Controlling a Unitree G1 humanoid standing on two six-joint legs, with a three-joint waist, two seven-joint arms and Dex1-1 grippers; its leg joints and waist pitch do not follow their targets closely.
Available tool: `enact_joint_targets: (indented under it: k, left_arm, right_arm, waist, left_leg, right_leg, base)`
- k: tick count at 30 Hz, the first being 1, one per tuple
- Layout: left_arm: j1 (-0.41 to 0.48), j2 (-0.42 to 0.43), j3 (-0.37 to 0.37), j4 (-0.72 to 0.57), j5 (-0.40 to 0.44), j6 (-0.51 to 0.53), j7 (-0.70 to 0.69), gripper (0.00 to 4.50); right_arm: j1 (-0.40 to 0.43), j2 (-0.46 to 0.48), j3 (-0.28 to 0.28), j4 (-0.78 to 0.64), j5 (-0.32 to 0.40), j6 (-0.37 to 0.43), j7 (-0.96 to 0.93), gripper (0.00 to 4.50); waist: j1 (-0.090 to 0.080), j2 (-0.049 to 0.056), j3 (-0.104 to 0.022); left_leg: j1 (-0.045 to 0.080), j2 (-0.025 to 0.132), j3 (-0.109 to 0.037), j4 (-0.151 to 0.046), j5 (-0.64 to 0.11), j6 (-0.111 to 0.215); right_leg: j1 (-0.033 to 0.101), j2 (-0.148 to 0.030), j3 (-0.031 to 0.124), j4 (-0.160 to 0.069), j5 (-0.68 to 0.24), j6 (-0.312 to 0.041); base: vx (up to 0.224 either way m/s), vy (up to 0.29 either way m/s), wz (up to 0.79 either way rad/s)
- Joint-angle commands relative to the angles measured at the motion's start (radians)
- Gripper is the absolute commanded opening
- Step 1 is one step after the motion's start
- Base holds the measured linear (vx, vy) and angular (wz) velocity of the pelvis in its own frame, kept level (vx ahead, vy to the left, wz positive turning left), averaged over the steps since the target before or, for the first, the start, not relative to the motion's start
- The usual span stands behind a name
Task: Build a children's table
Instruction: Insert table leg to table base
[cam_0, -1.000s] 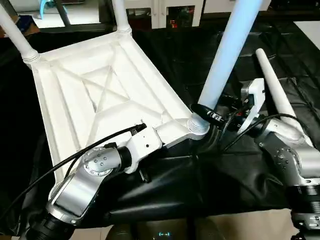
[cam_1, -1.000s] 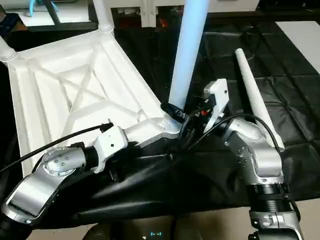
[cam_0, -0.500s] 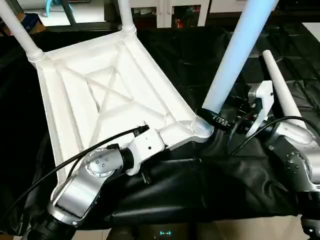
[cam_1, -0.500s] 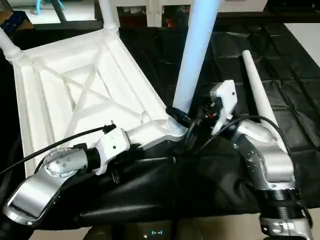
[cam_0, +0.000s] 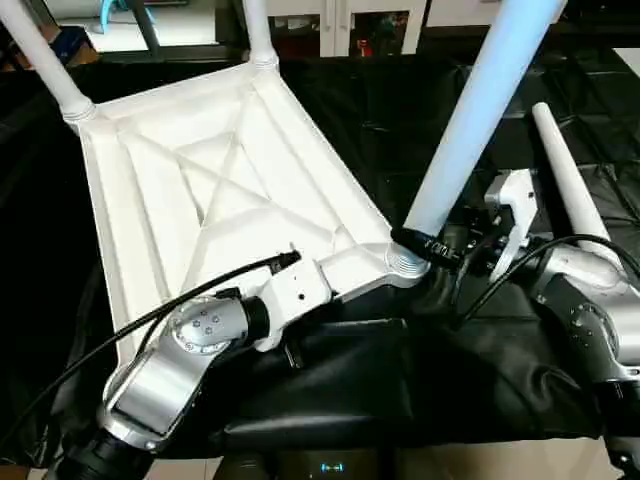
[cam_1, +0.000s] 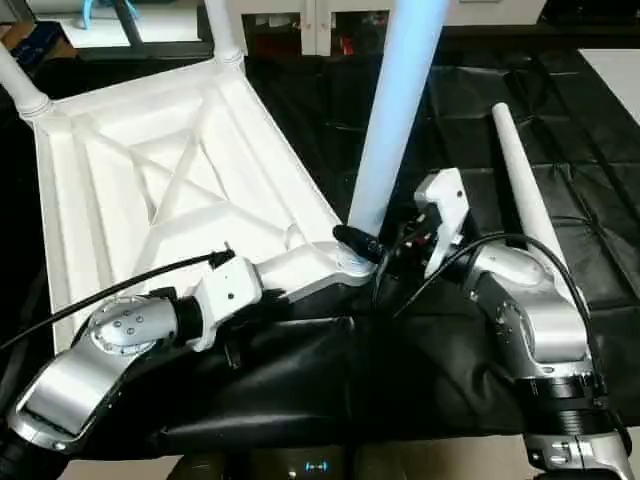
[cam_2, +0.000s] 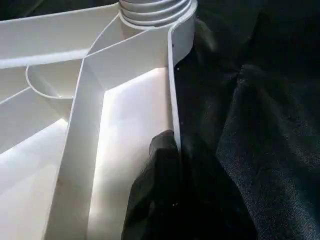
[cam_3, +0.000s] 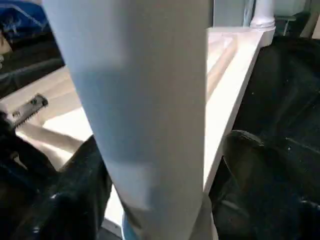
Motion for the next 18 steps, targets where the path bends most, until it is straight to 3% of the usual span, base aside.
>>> enact_joint_targets:
  k: [1, 10, 12, 18]
  left_arm:
    - [0.04, 0.009, -0.046, 0.074, 0.008, 0.02, -0.018, 0.0]
    - [0.039, 0.011, -0.046, 0.074, 0.008, 0.019, -0.018, 0.0]
    - [0.04, 0.012, -0.046, 0.073, 0.008, 0.019, -0.018, 0.0]
    - [0.043, 0.013, -0.047, 0.07, 0.008, 0.019, -0.018, 0.0]
  right_arm:
    - [-0.001, -0.012, -0.001, 0.015, -0.017, 0.008, -0.001, 3.2]
    - [-0.007, -0.02, 0.001, 0.031, -0.023, -0.001, 0.008, 2.61]
    - [-0.008, -0.019, 0.001, 0.034, -0.023, -0.001, 0.012, 2.29]
    - [0.002, -0.016, 0.005, 0.04, -0.034, -0.015, 0.009, 2.01]
  waist:
    - [0.001, -0.024, -0.06]
    - [0.0, -0.023, -0.061]
    - [0.0, -0.025, -0.061]
    - [0.0, -0.026, -0.062]
  left_leg:
    - [0.006, 0.009, 0.011, -0.049, -0.255, 0.098]
    - [0.006, 0.009, 0.011, -0.047, -0.256, 0.101]
    - [0.005, 0.009, 0.011, -0.047, -0.251, 0.102]
    - [0.006, 0.01, 0.011, -0.046, -0.247, 0.105]
  right_leg:
    - [0.047, 0.002, 0.006, -0.066, -0.356, -0.175]
    - [0.048, 0.002, 0.005, -0.064, -0.351, -0.182]
    - [0.049, 0.002, 0.005, -0.064, -0.348, -0.182]
    - [0.049, 0.002, 0.005, -0.063, -0.345, -0.185]
  base:
    - [0.0, 0.0, 0.0]
    - [0.0, 0.0, 0.0]
    - [0.0, 0.0, 0.0]
    - [0.0, 0.0, 0.0]
